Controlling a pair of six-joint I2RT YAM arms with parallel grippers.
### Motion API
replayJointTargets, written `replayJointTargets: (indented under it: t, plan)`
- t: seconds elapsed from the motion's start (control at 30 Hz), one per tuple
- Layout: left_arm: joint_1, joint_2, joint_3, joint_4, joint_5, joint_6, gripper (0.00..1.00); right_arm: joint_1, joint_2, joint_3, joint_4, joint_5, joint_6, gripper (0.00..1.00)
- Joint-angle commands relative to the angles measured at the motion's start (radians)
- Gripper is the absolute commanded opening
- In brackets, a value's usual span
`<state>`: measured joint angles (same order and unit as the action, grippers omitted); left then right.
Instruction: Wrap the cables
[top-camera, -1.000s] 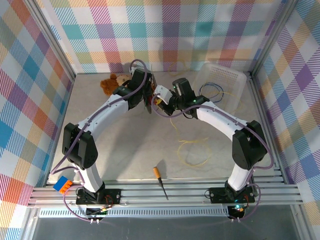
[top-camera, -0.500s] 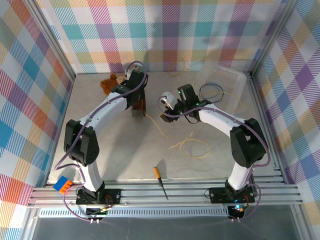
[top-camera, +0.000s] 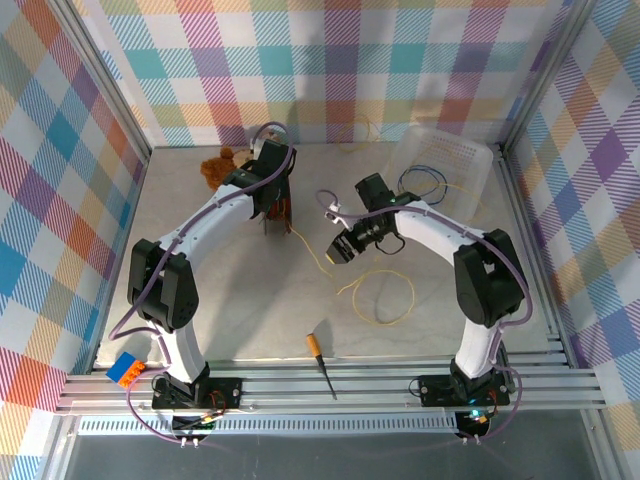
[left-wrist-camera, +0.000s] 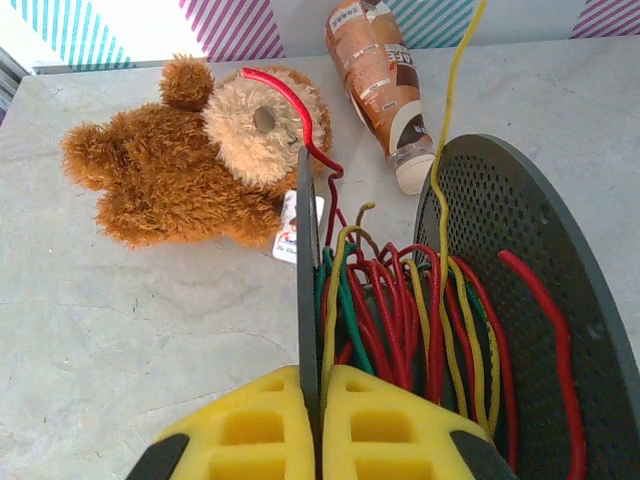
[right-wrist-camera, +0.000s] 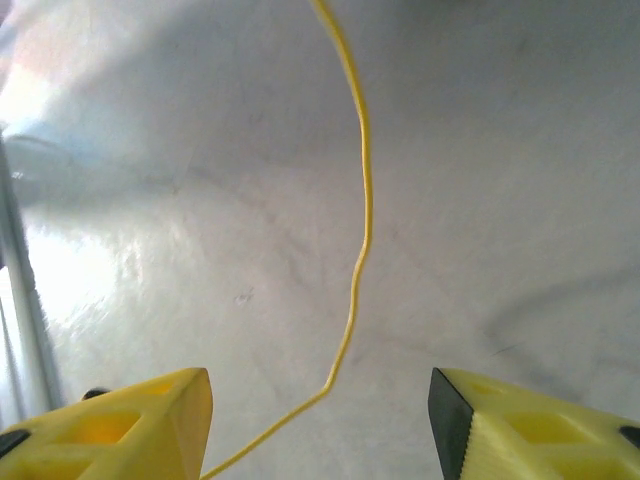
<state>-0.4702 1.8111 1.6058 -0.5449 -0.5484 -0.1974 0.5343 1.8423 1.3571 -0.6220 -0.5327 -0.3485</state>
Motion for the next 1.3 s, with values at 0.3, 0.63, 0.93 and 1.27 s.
replayJointTargets:
  t: [0.3, 0.63, 0.93, 1.27]
  plan:
    - [0.005, -0.022, -0.019, 0.013, -0.031, -0.014, 0.0, 0.062, 0.16, 0.093, -0.327, 0.018, -0.007, 0.61]
    - [0.007, -0.027, -0.032, 0.022, -0.022, -0.019, 0.0, 0.085, 0.205, 0.11, -0.369, 0.025, -0.001, 0.53]
    - [0.01, -0.024, -0.025, 0.022, -0.014, 0.004, 0.0, 0.082, 0.121, 0.099, -0.333, 0.095, 0.036, 0.0]
    - [0.011, -0.034, -0.036, 0.028, 0.012, 0.077, 0.0, 0.085, -0.306, -0.036, 0.117, 0.392, 0.06, 0.0]
